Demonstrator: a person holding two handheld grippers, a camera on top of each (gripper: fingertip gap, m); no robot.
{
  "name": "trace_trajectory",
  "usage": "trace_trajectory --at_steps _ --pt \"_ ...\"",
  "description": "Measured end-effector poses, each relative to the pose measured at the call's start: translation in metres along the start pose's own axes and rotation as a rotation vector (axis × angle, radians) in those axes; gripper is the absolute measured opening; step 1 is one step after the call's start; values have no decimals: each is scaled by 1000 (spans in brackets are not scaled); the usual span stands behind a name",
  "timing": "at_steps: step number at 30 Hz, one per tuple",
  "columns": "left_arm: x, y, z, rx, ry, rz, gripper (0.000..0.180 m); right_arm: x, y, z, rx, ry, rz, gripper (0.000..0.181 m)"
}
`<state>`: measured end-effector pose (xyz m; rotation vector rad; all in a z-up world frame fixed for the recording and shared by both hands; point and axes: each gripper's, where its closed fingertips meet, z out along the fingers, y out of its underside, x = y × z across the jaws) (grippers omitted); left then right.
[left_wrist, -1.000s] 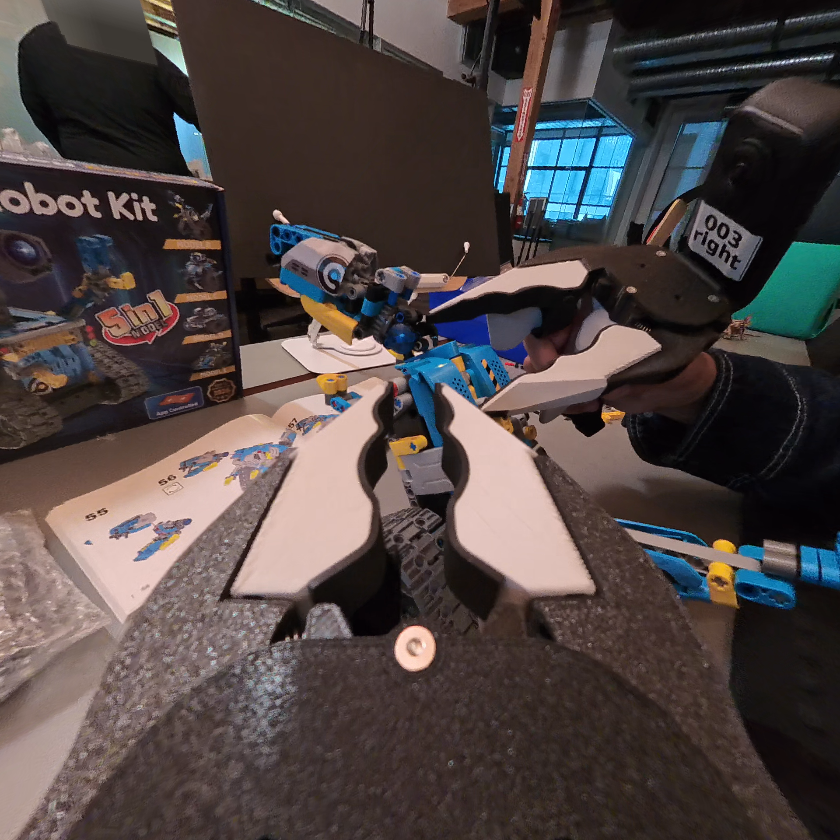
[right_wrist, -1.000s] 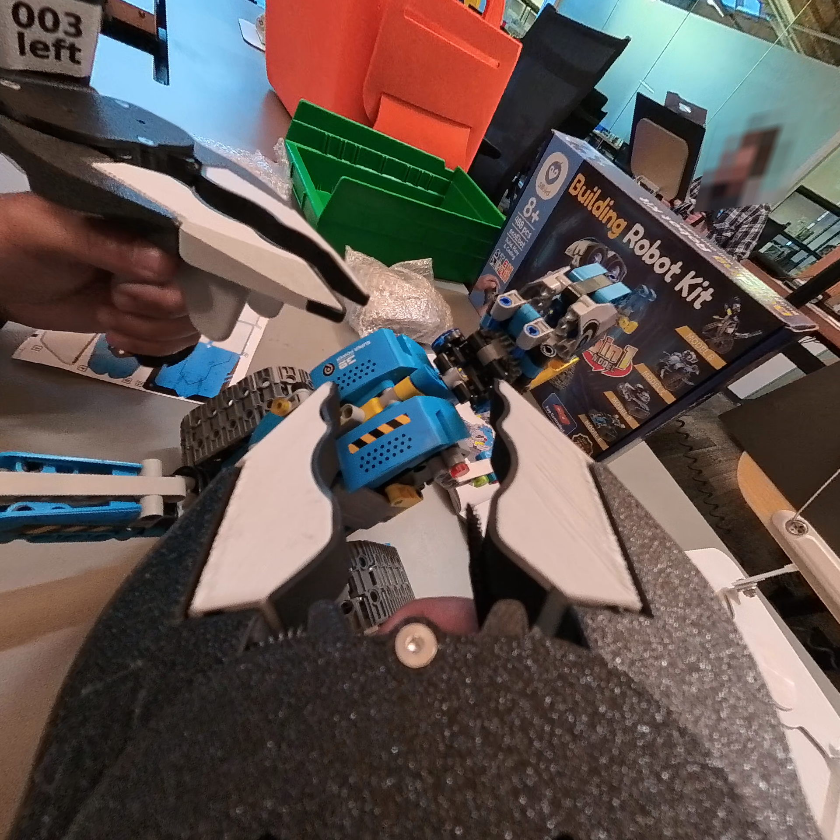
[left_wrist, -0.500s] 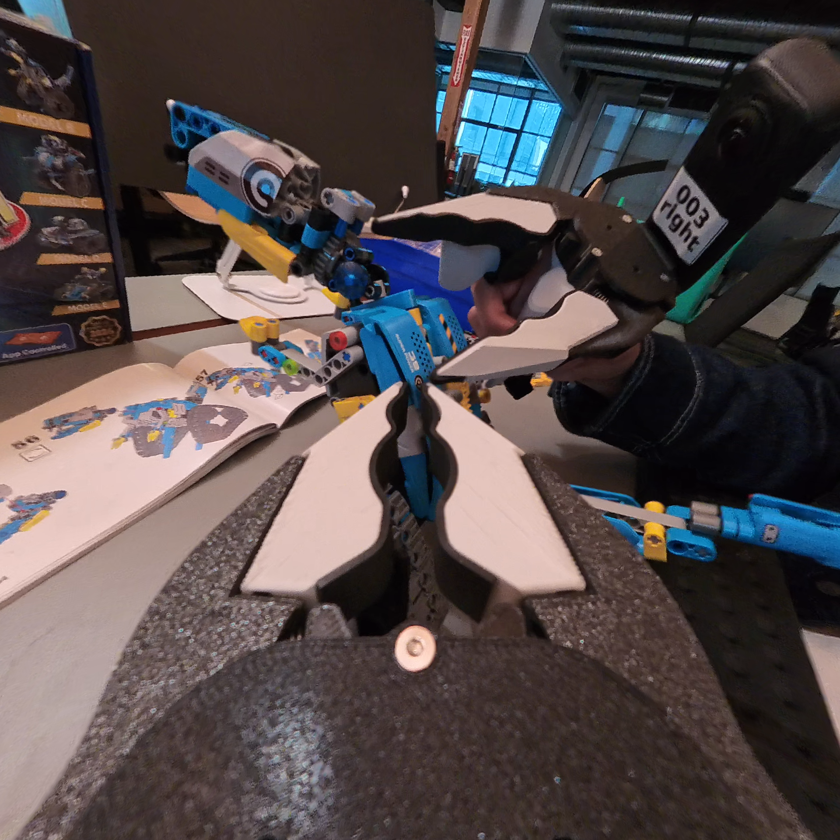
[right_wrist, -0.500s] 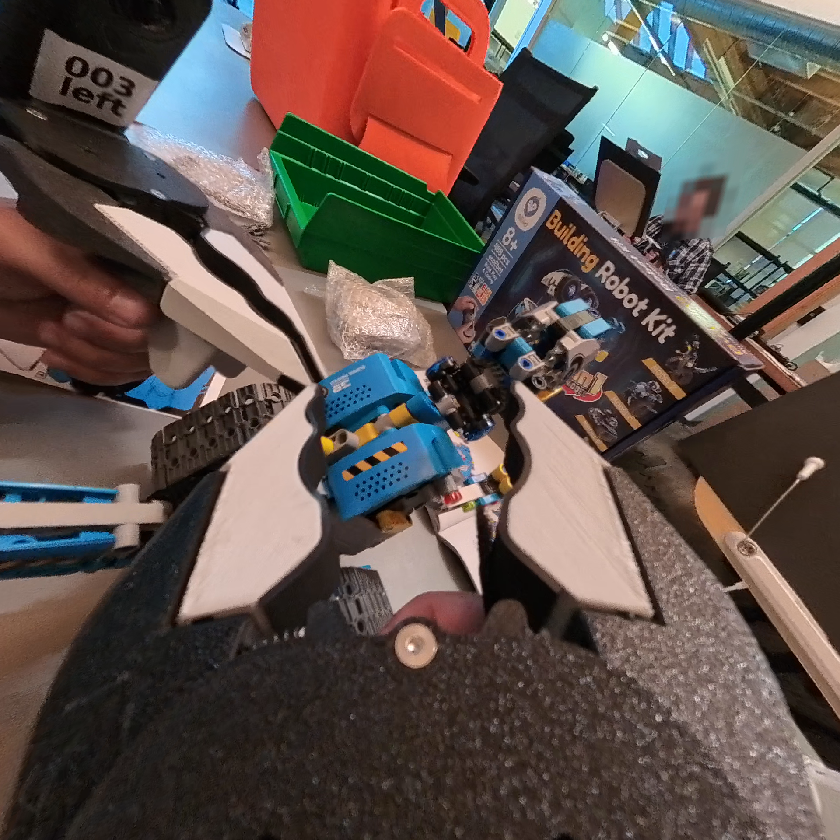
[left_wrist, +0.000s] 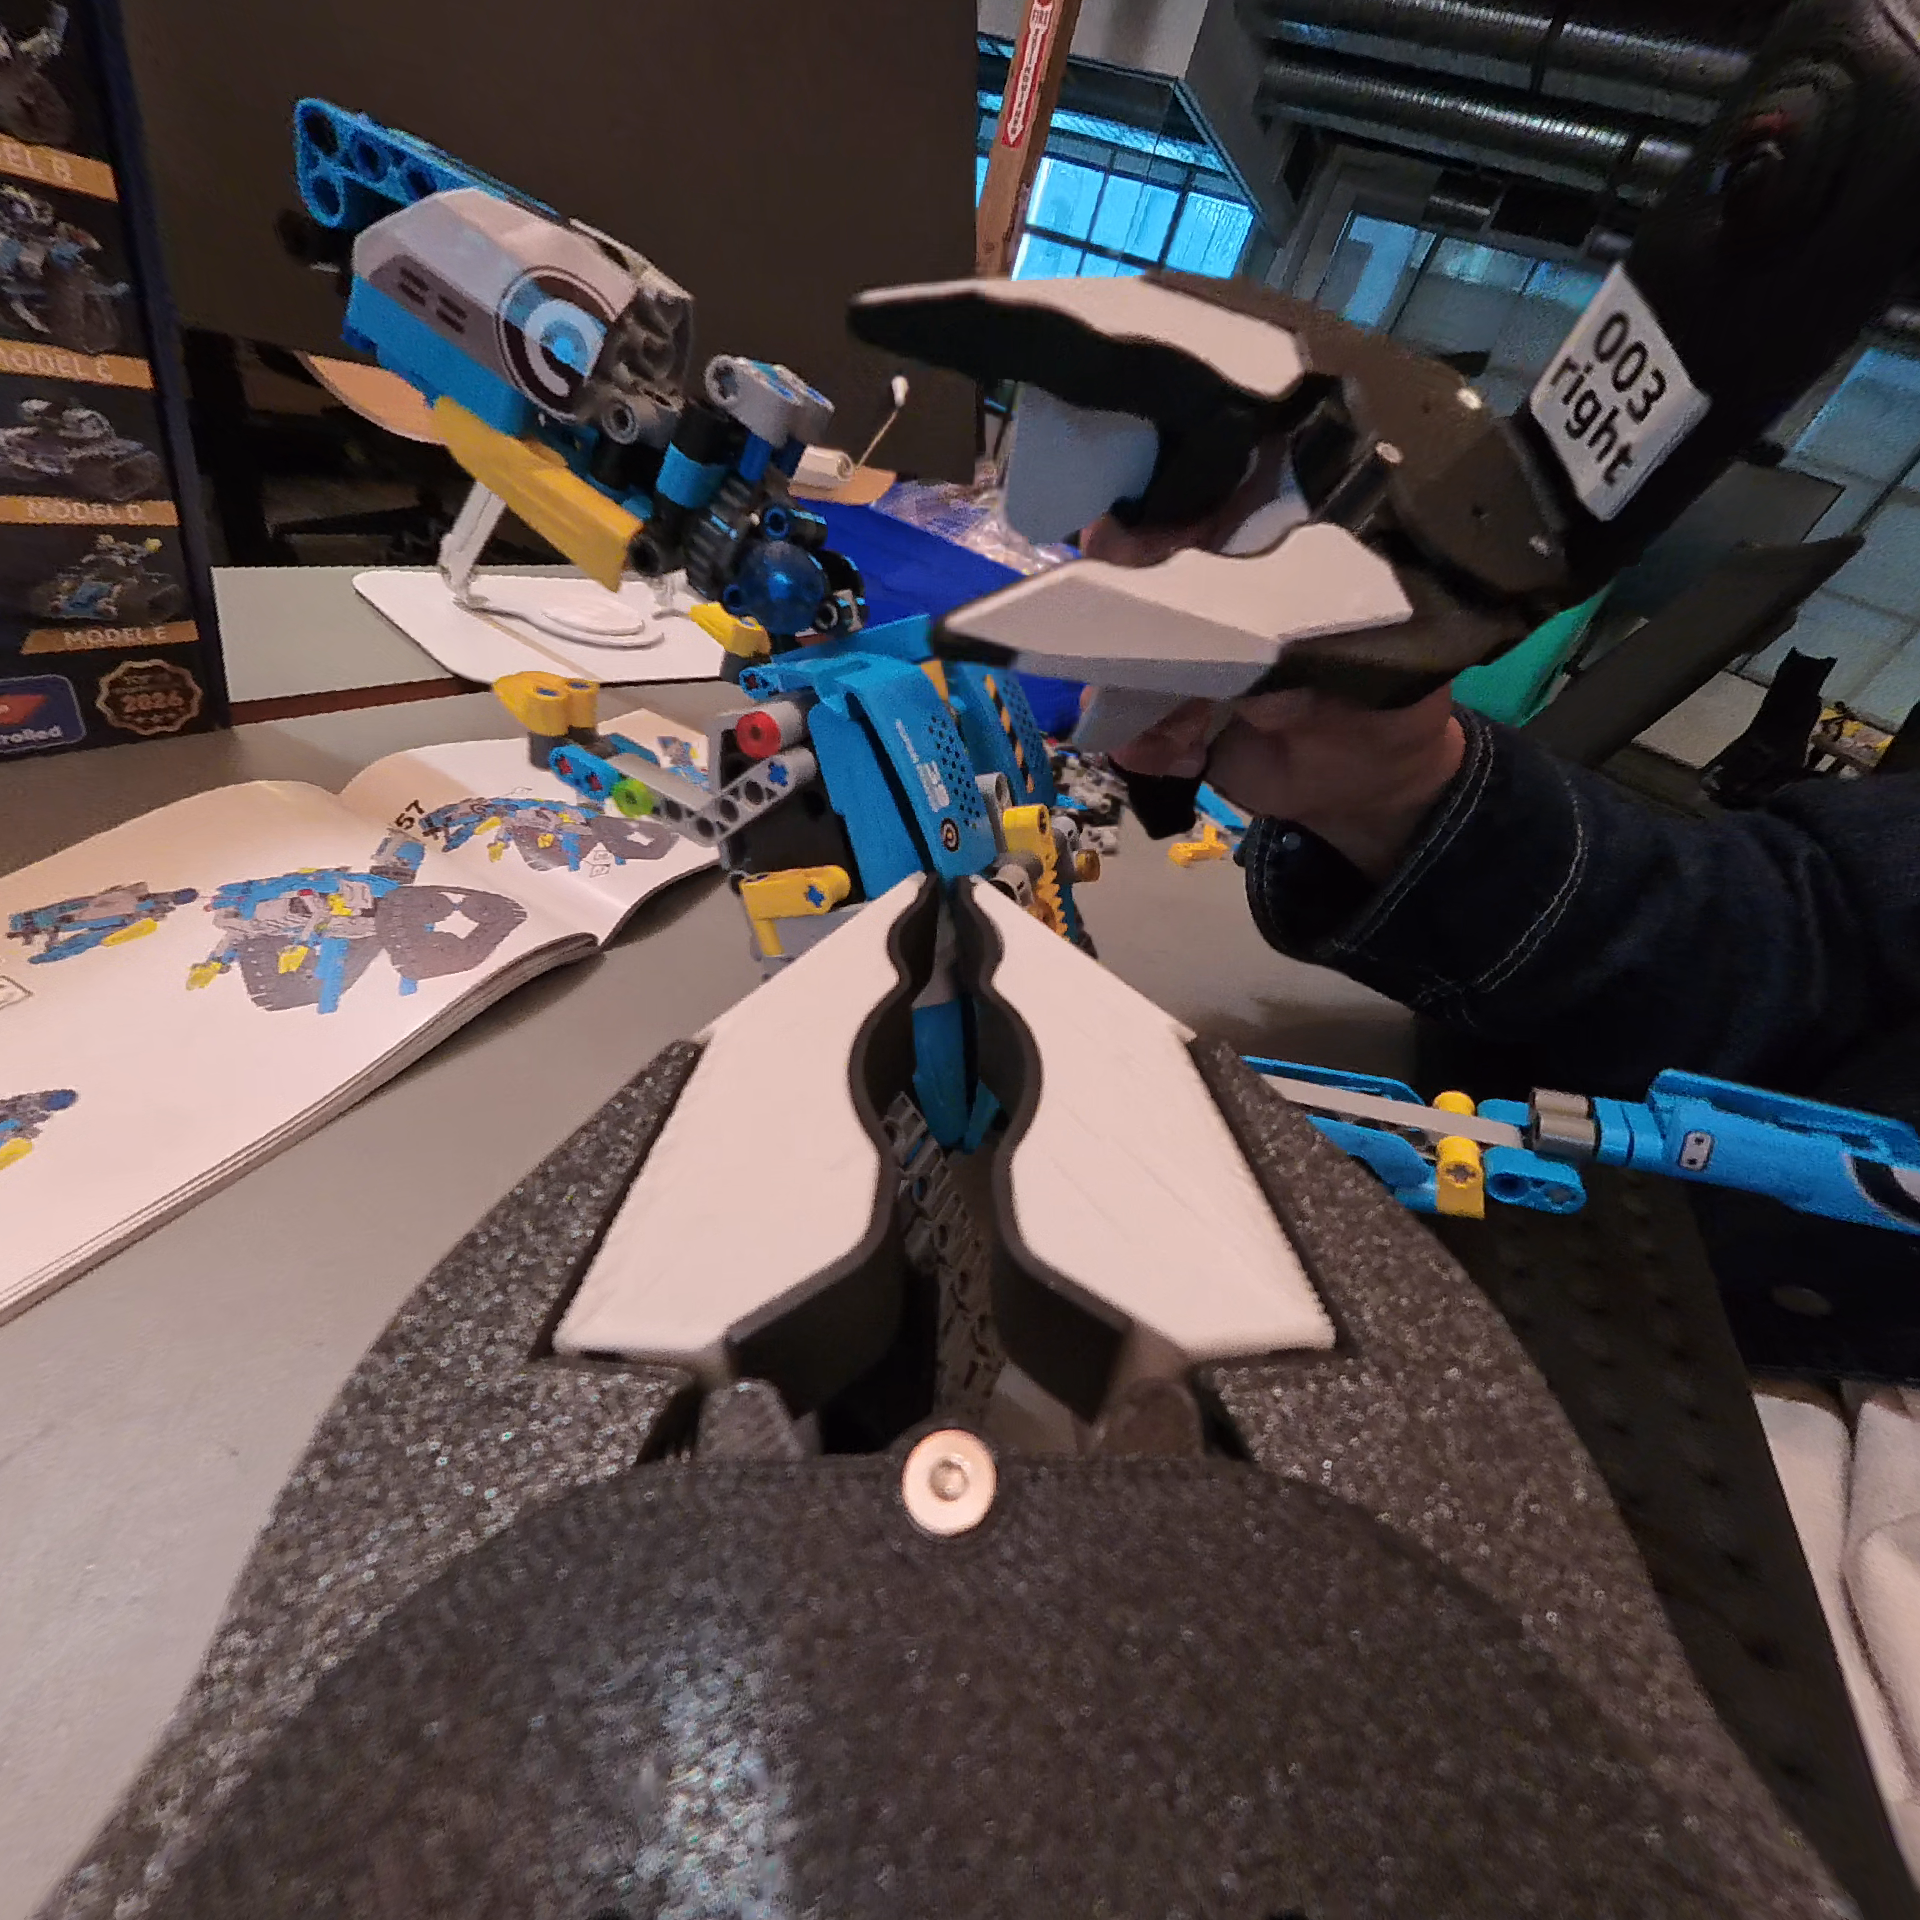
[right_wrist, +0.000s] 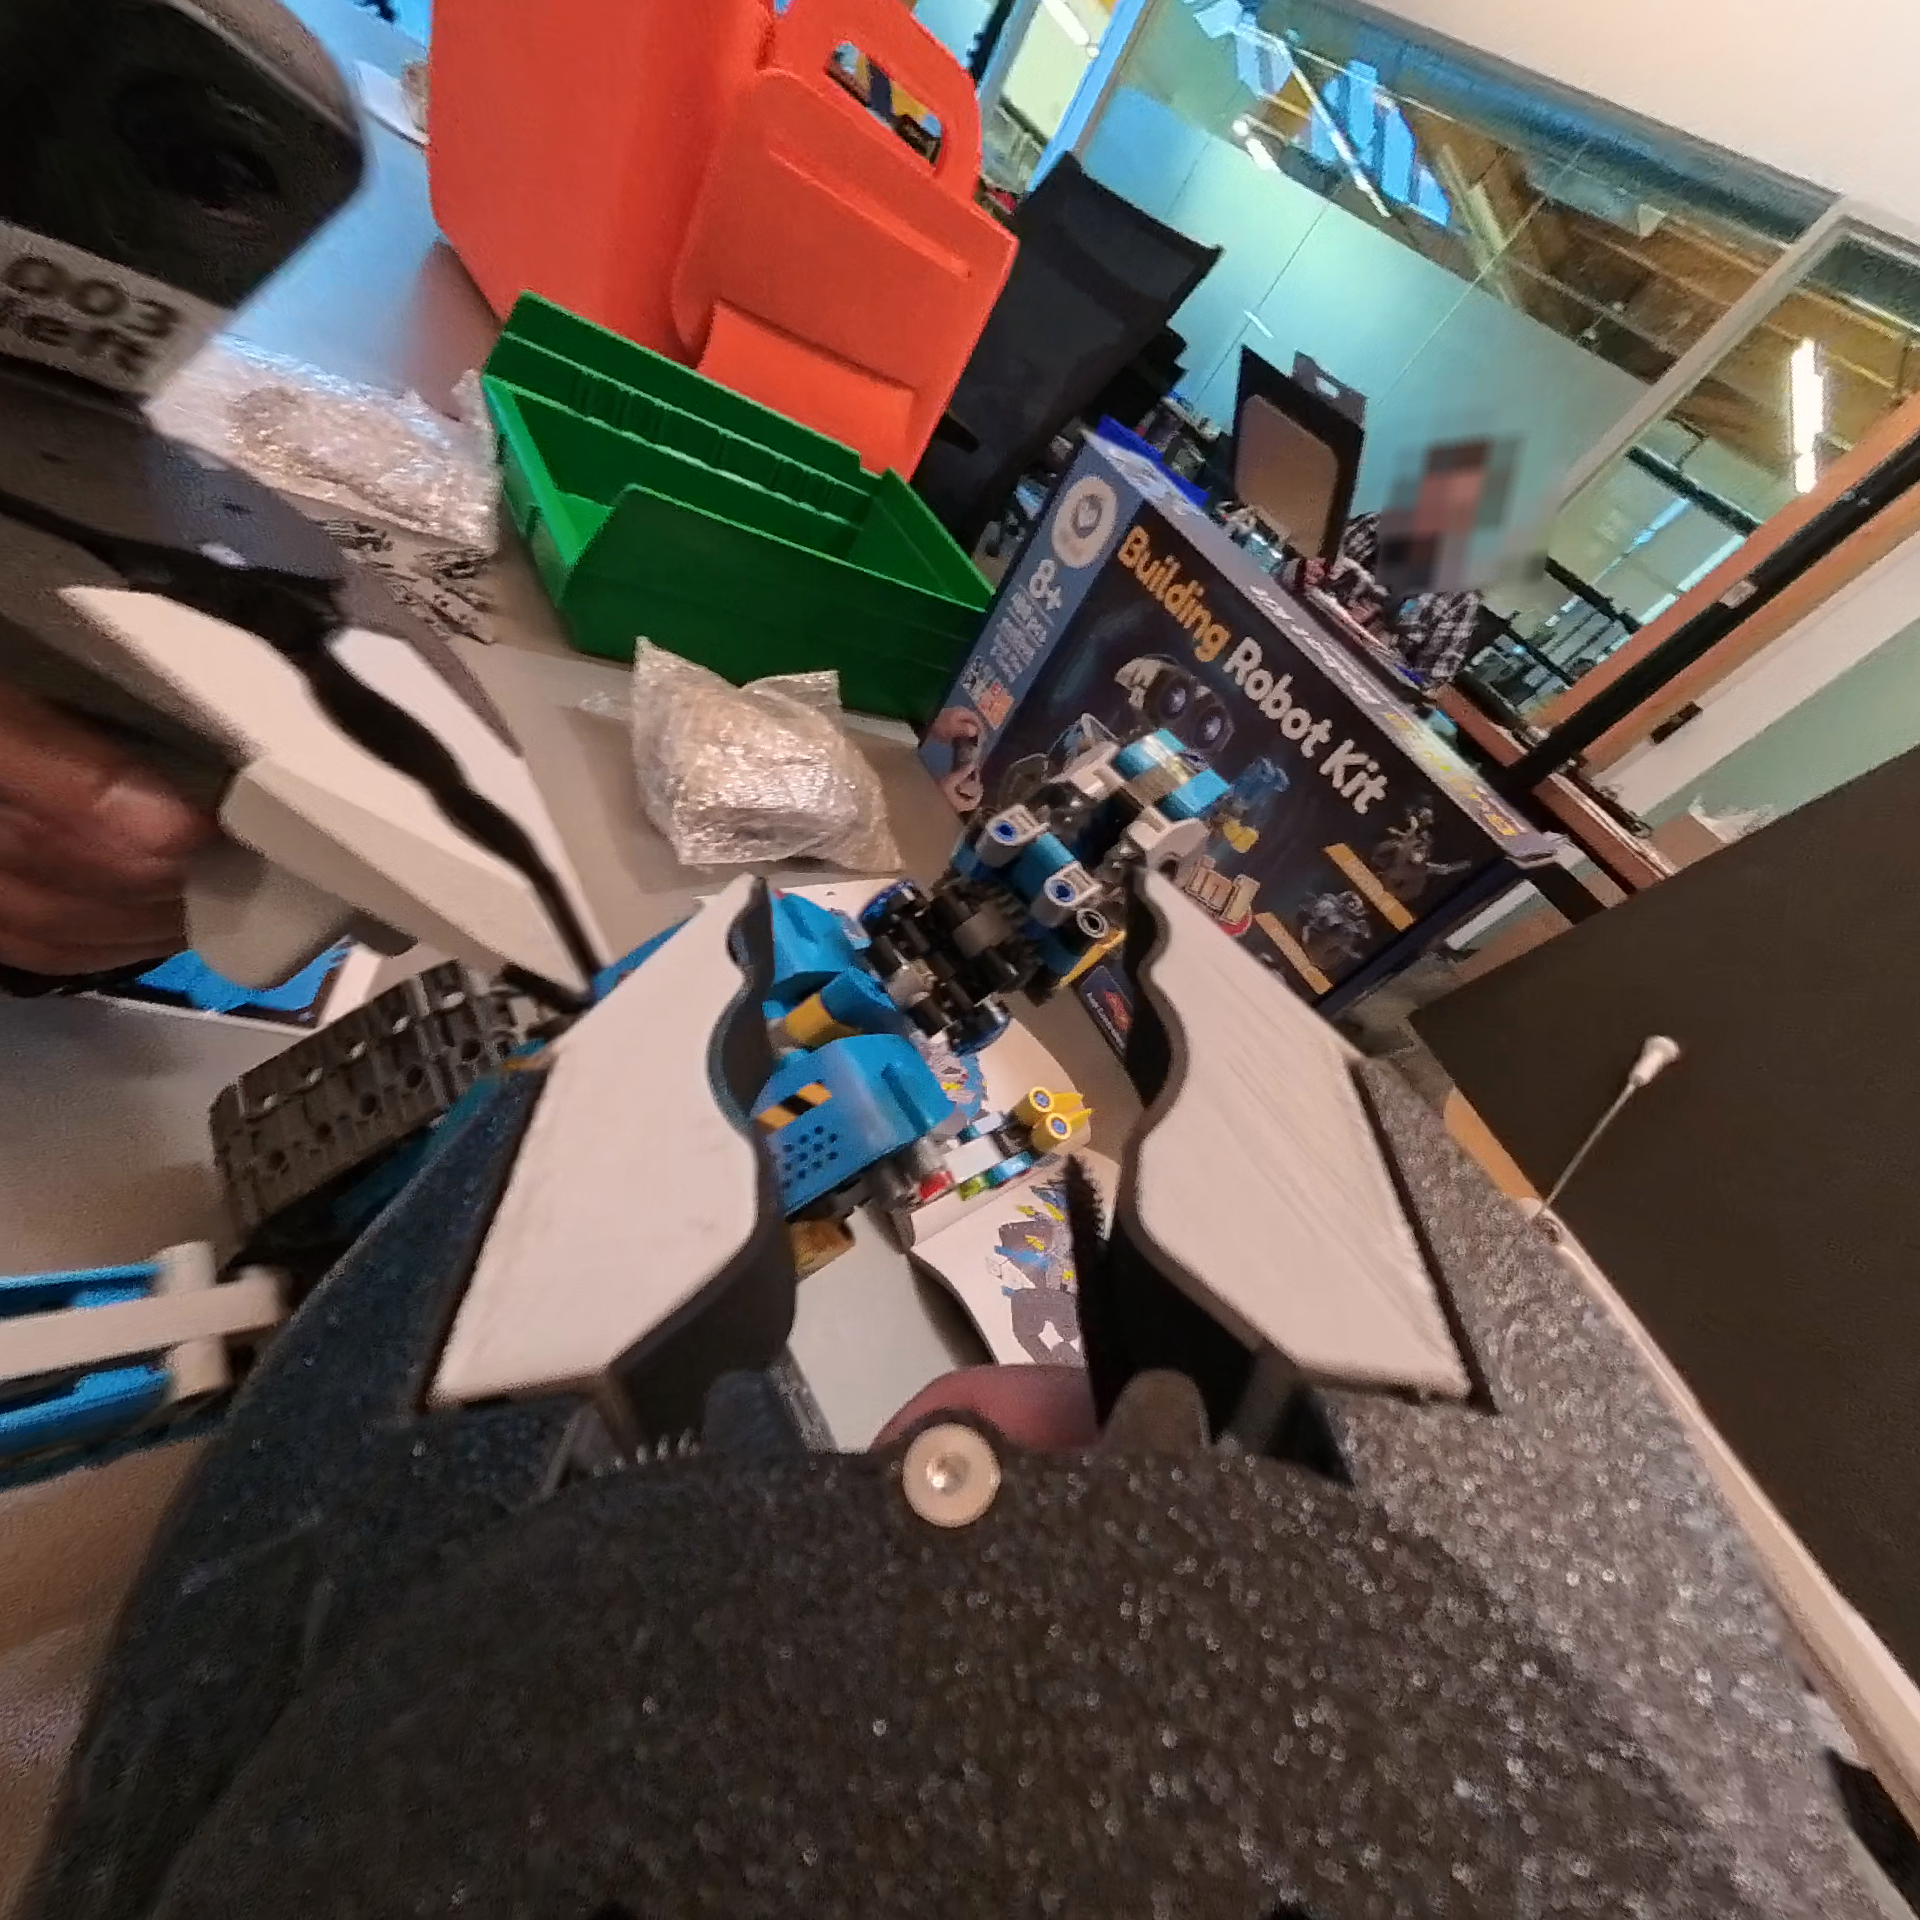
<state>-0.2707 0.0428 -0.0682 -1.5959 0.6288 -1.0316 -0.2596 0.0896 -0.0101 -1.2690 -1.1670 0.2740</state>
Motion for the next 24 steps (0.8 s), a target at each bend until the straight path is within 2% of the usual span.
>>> trace_trajectory --at_steps 5,7,11,14,19,24 --pt "-4 -11 -5 58 6 -63 16 -12 4 -19 -80 -76 -265 65" --pt "0 -11 -1 48 16 -46 23 0 -2 -25 -68 -72 -198 67" --pt "-2 -12 5 27 -14 -39 25 -5 8 -27 6 -171 140 65" --pt "-7 -20 1 26 -32 -54 24 -22 28 -22 -15 -234 113 71" --pt "-6 -27 -2 -140 -63 181 37 -39 26 -16 15 -343 133 76" --pt "-6 -25 13 -262 27 238 48 -43 35 -14 -14 -338 102 77"
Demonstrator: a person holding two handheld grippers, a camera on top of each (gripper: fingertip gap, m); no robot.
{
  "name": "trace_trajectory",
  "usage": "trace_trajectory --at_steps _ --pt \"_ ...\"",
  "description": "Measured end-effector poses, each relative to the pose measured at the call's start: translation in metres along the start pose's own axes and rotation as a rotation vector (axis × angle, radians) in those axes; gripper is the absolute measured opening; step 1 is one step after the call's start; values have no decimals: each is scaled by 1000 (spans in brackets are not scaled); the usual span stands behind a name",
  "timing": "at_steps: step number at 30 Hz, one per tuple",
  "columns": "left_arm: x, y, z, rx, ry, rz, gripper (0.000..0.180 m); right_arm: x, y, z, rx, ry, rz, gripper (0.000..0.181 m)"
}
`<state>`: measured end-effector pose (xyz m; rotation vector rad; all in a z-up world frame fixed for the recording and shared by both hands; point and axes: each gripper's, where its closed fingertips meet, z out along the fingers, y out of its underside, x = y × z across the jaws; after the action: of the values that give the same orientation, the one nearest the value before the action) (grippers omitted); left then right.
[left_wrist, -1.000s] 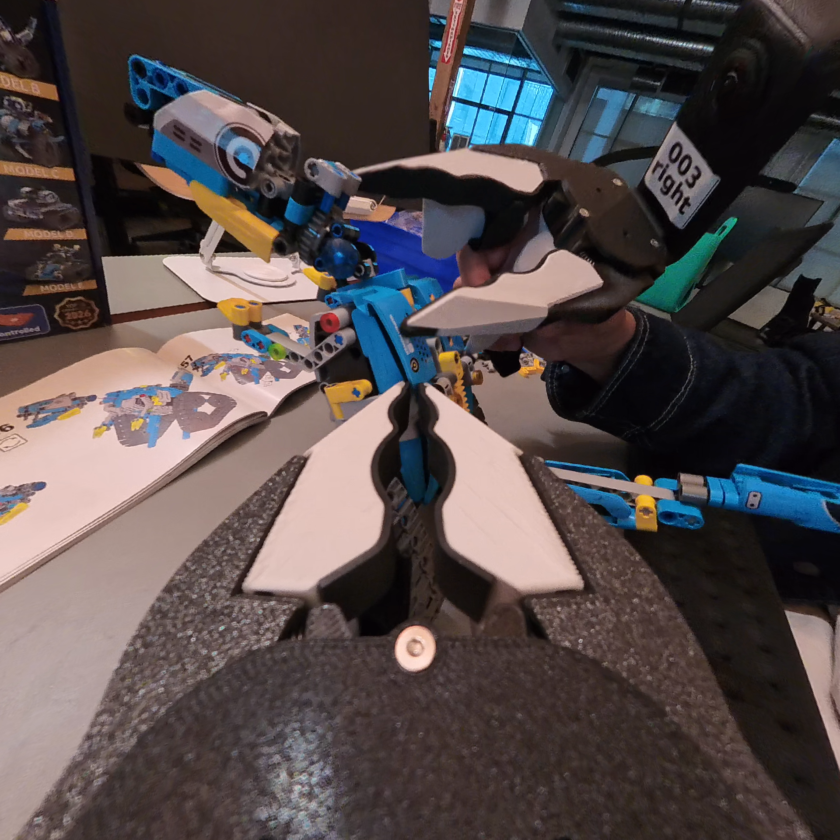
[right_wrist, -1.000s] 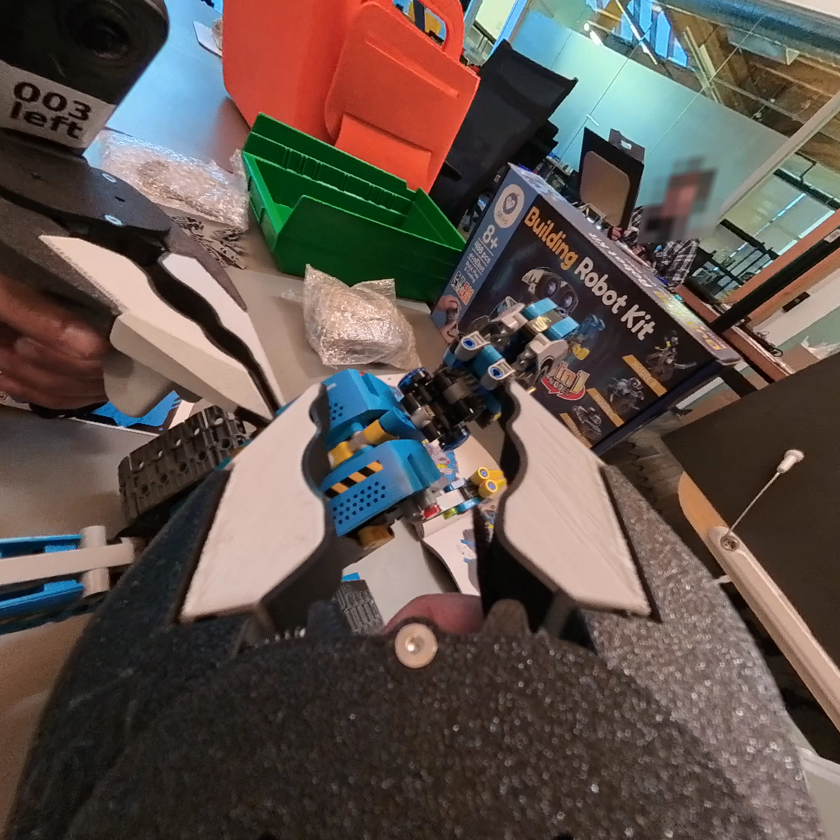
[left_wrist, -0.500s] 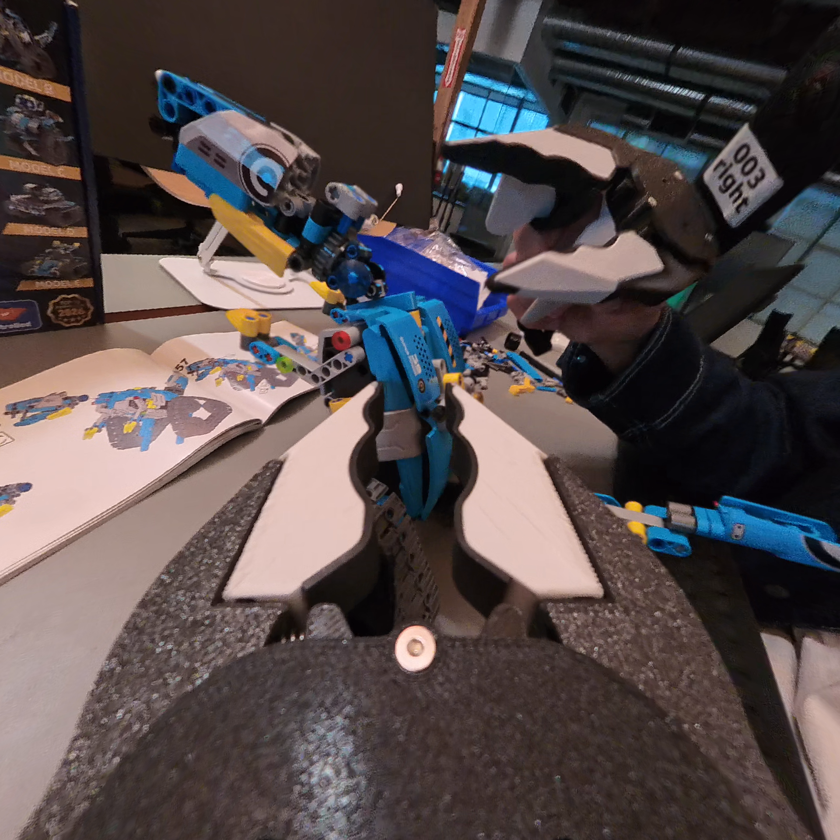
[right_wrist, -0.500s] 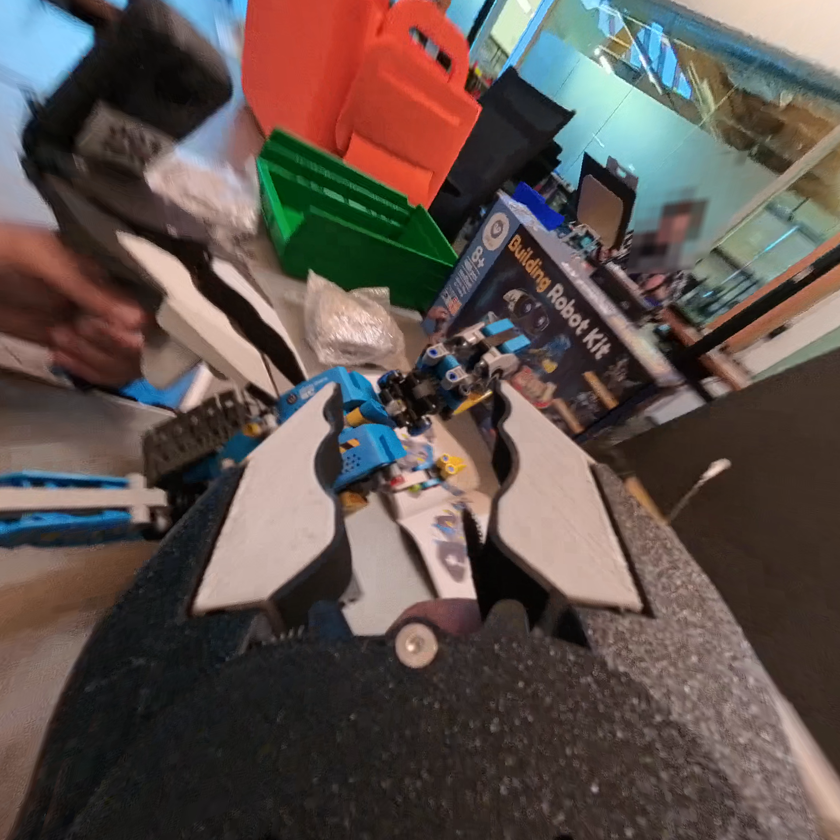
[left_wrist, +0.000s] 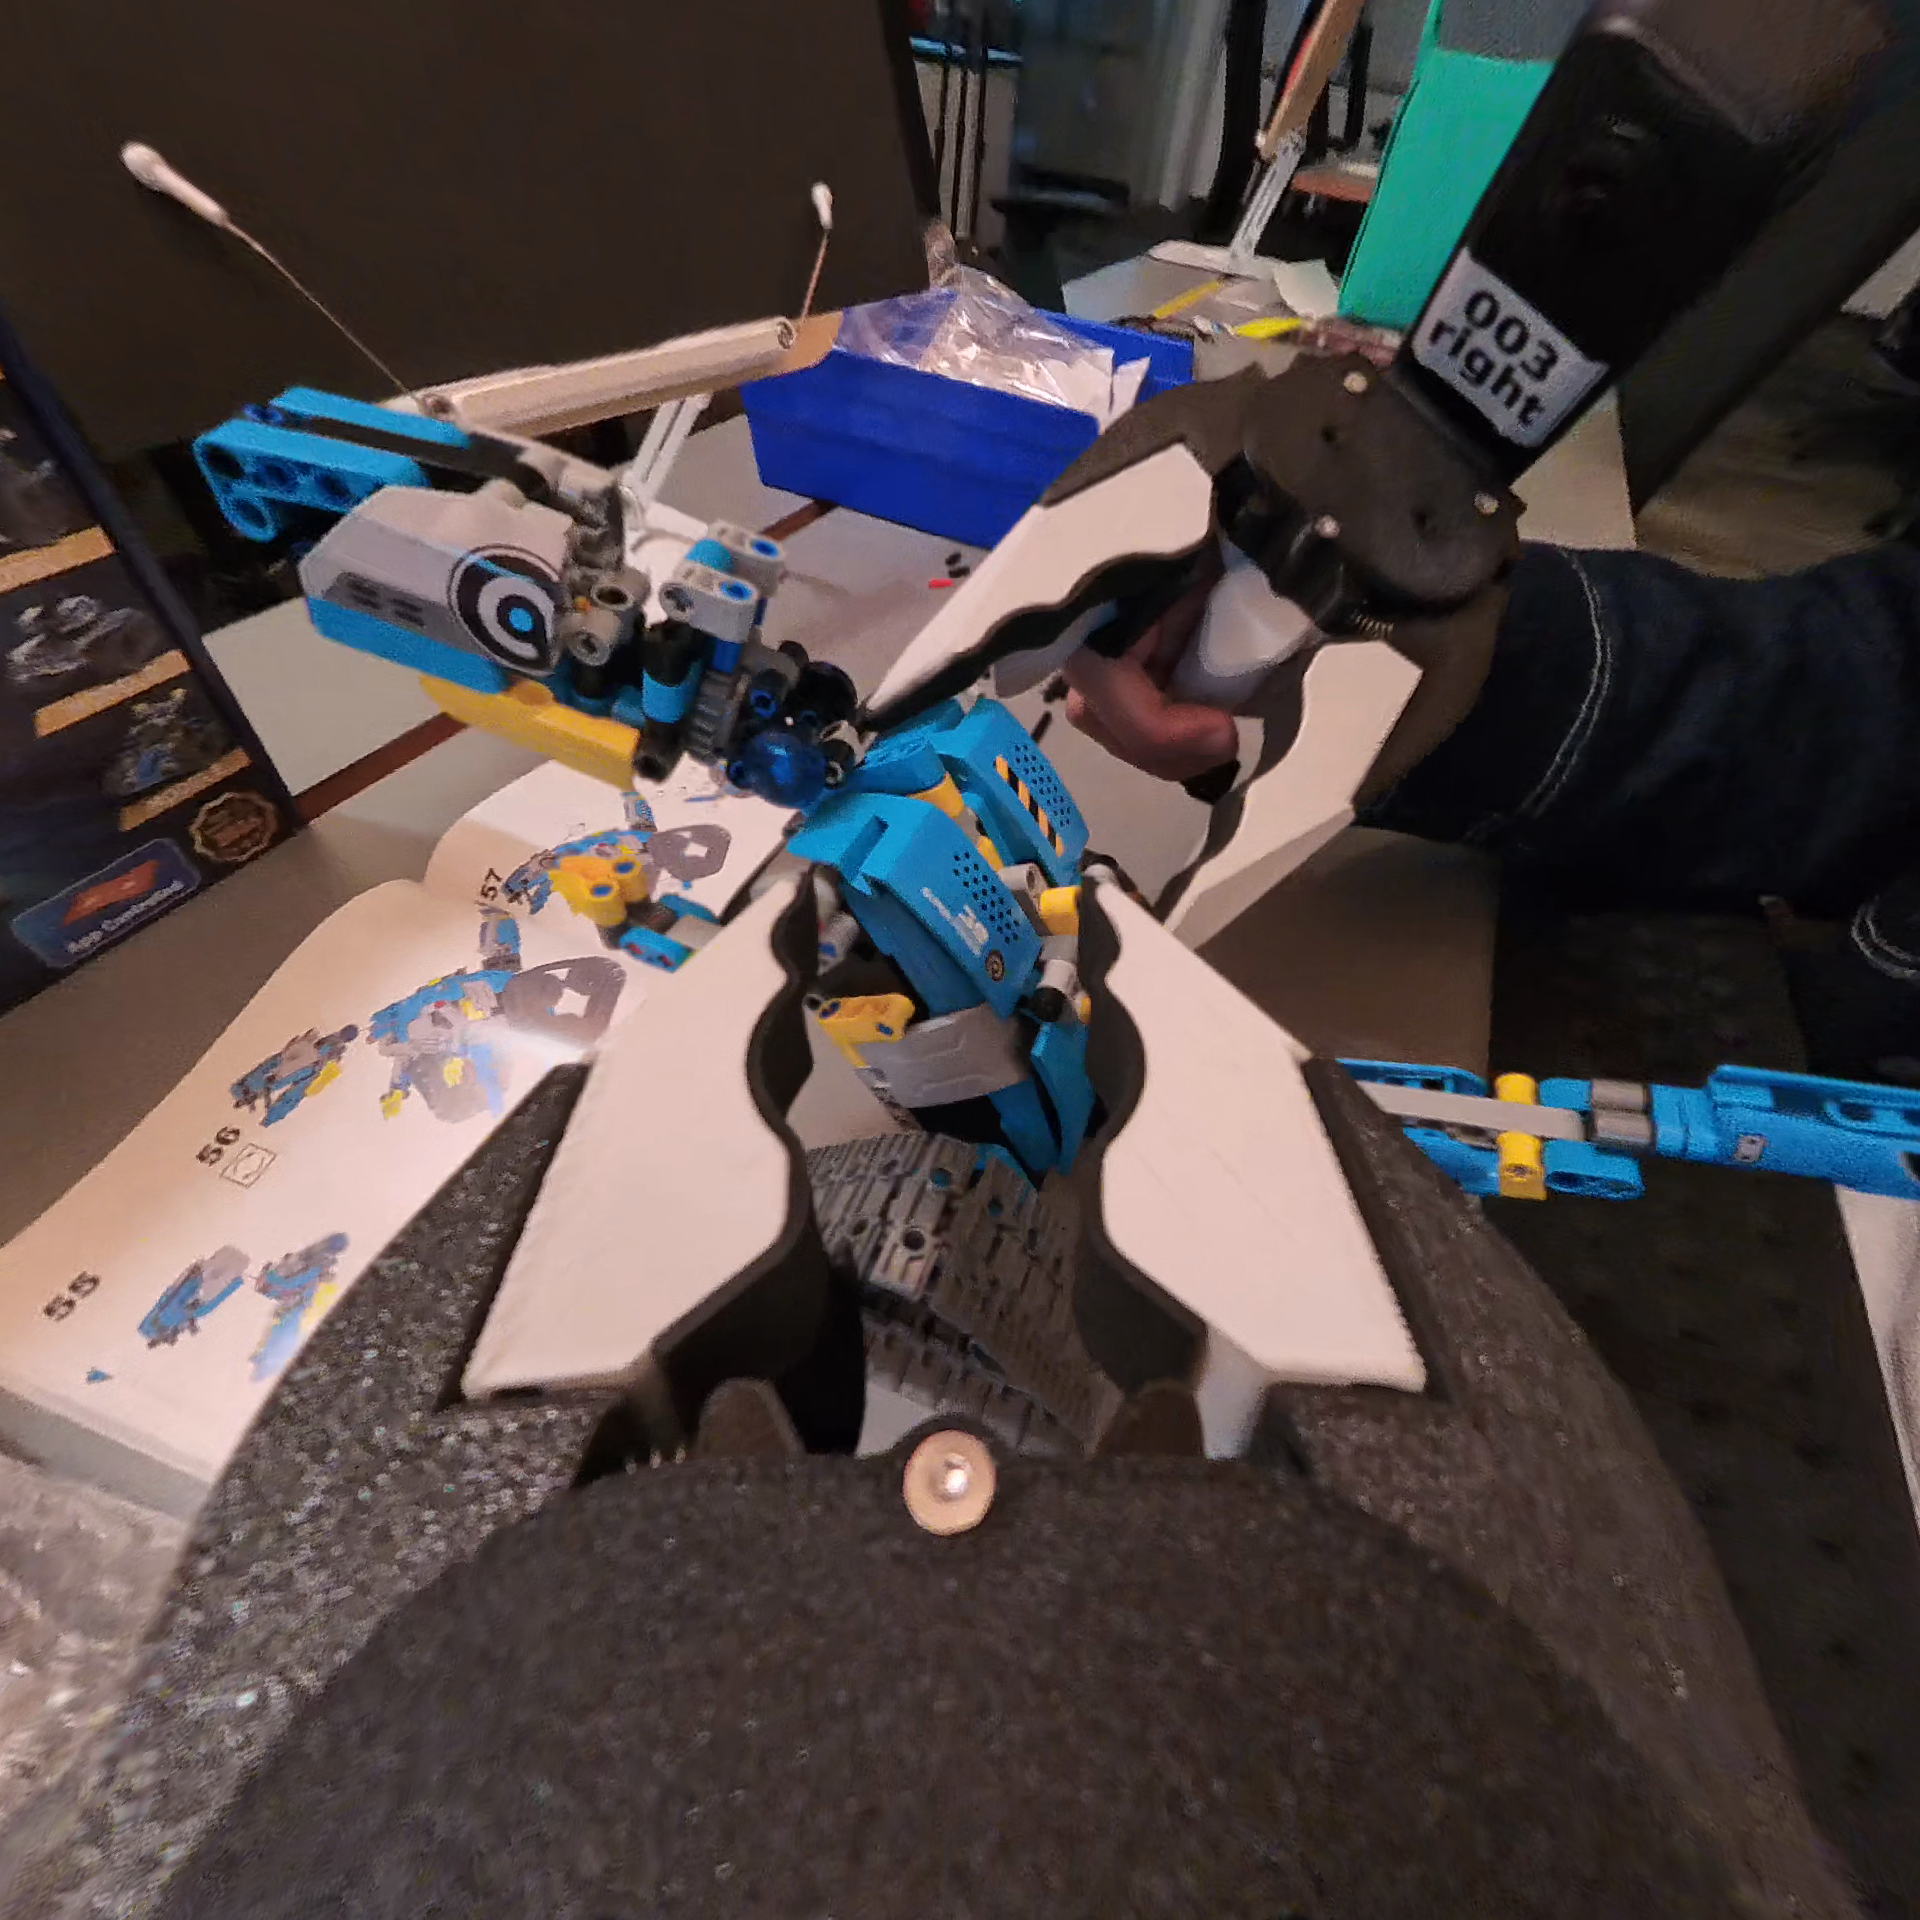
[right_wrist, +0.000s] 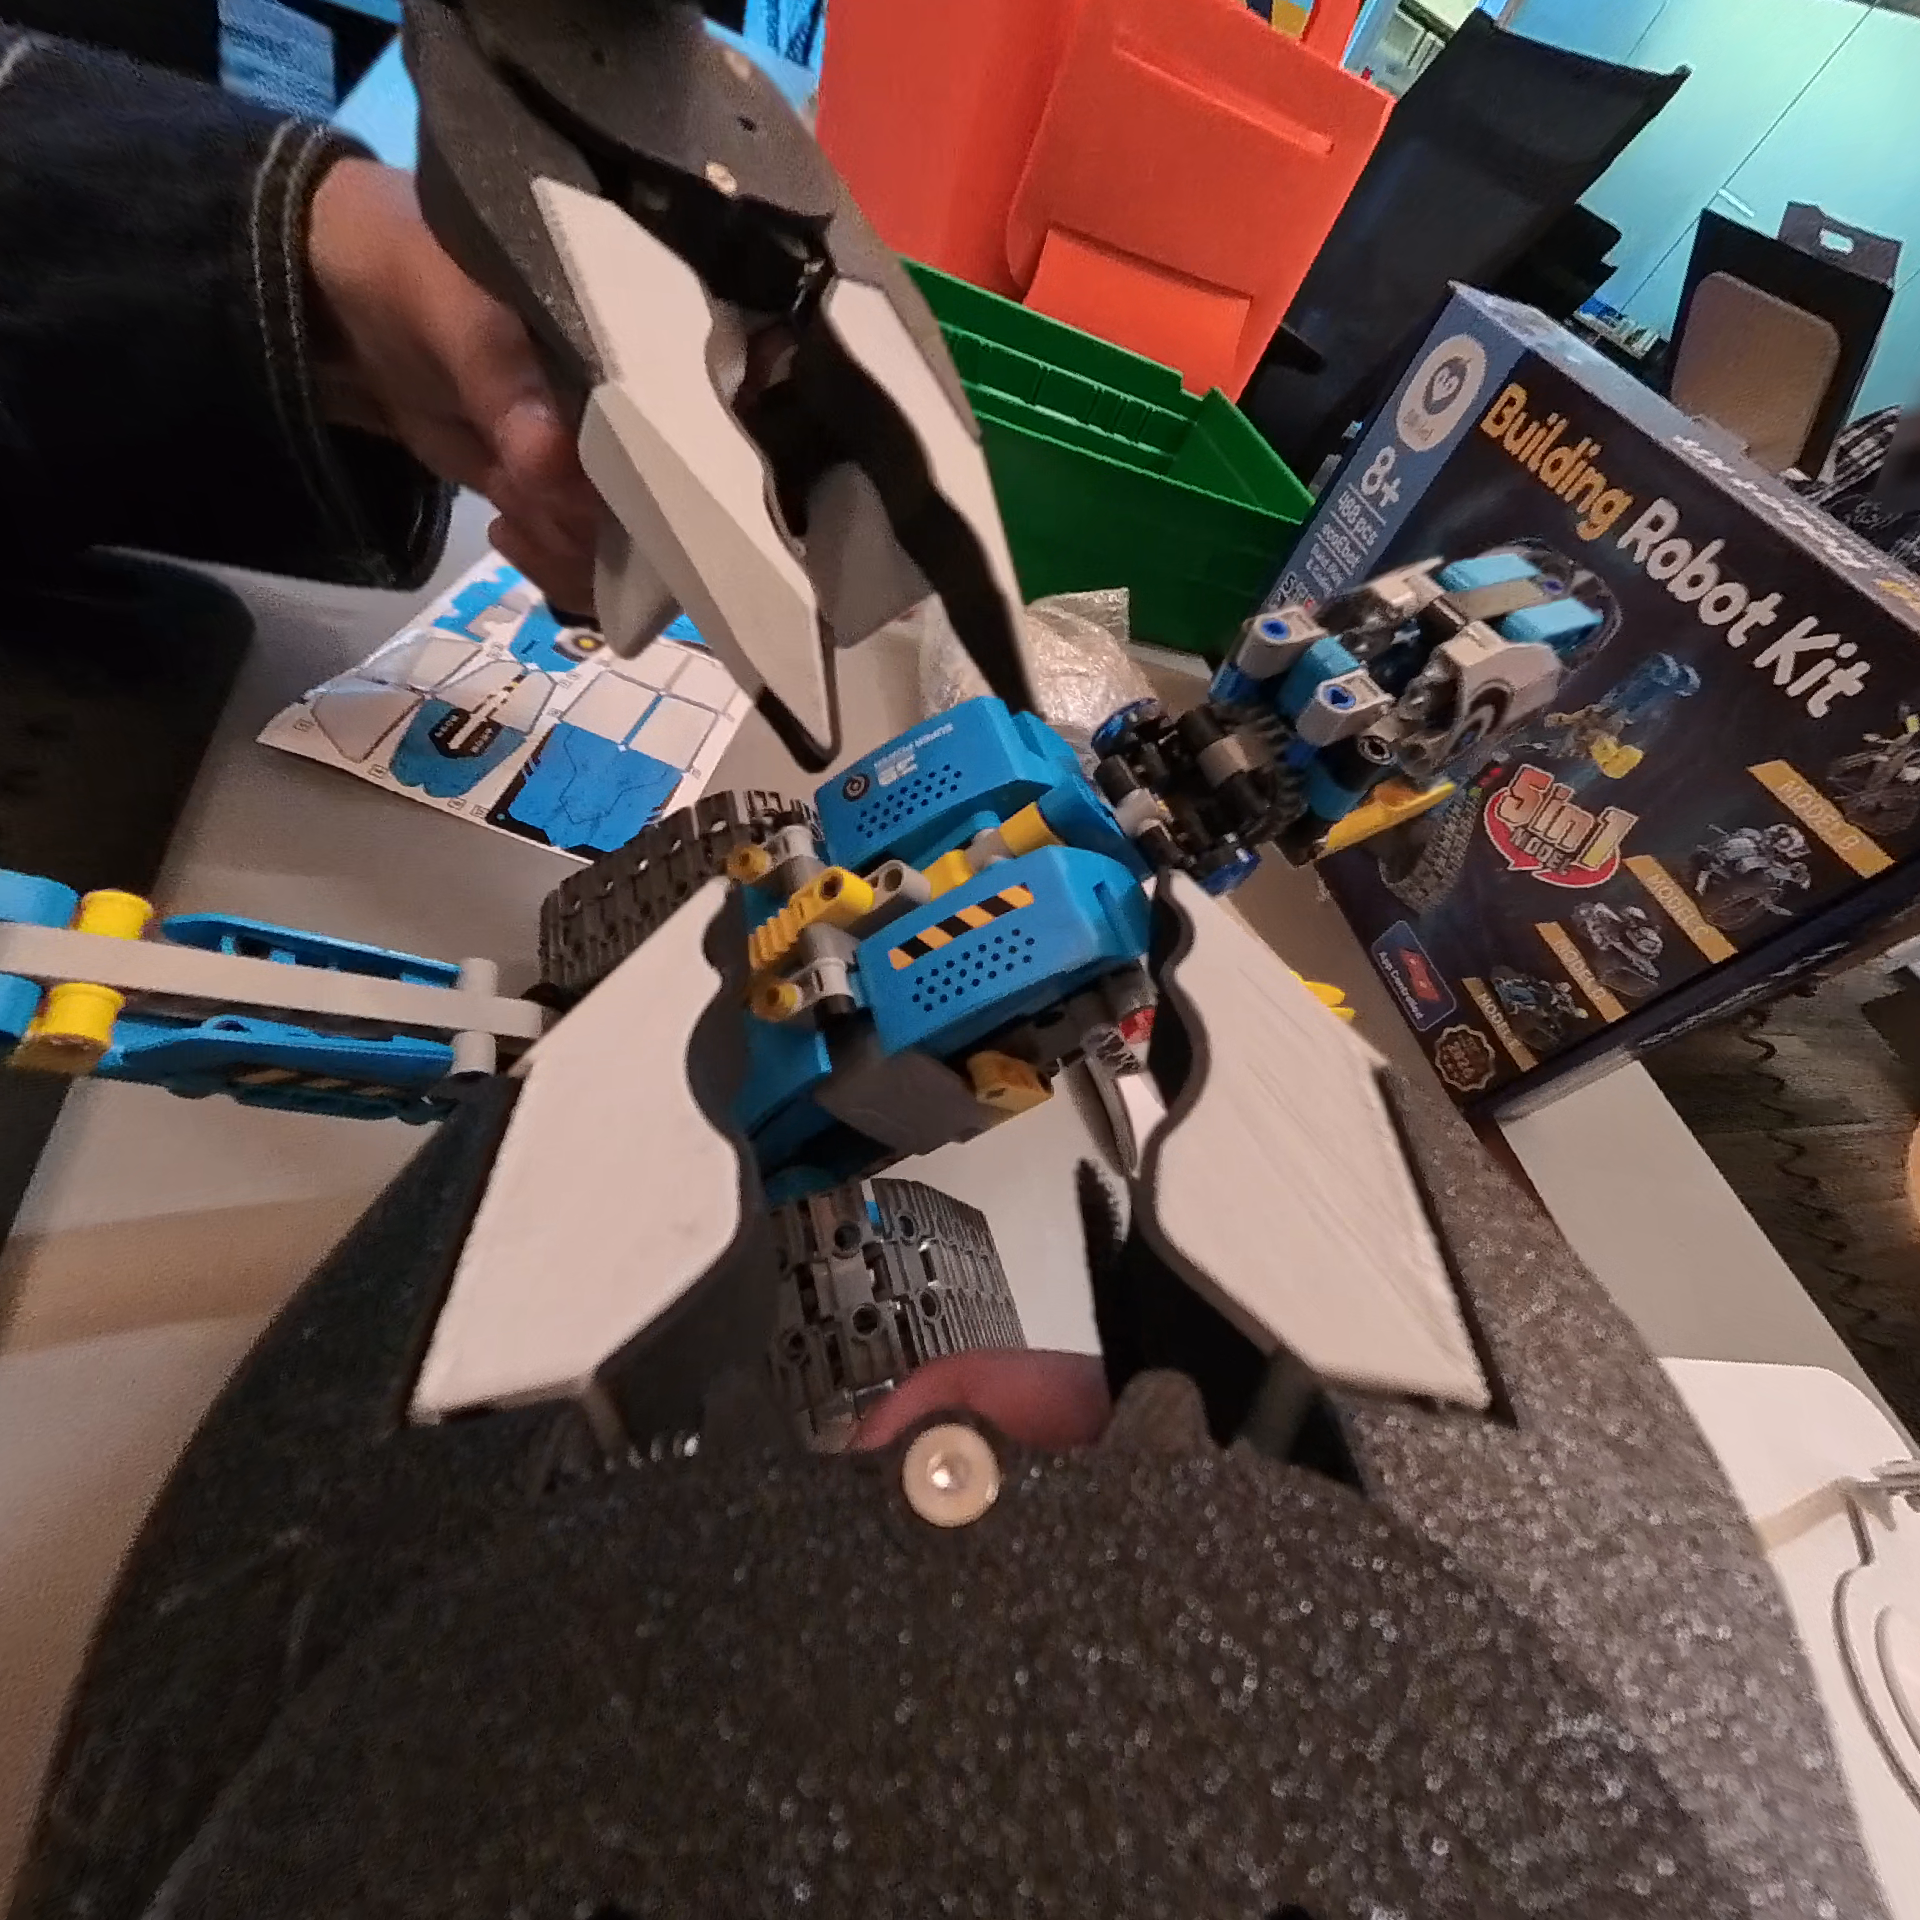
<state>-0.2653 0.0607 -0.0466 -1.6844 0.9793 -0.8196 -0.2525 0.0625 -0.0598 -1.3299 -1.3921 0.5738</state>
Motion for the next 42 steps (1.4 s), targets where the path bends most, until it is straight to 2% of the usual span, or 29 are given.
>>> trace_trajectory --at_steps 8,24,26,28,35,42 --pt "-14 8 13 -130 -64 119 60 0 1 1 -11 10 -10 78" --pt "-49 -7 12 14 -60 -129 85 0 4 2 -37 25 -24 80" --pt "-50 -17 8 62 -64 -138 75 0 3 2 -27 25 -22 77" --pt "-41 -22 5 84 -15 -155 76 0 3 2 -29 23 -18 77" --pt "-29 4 19 -54 -38 -53 80 -1 3 2 -36 24 -31 78" --pt "-51 -10 15 -4 -87 -86 87 -1 4 3 -45 28 -41 79"
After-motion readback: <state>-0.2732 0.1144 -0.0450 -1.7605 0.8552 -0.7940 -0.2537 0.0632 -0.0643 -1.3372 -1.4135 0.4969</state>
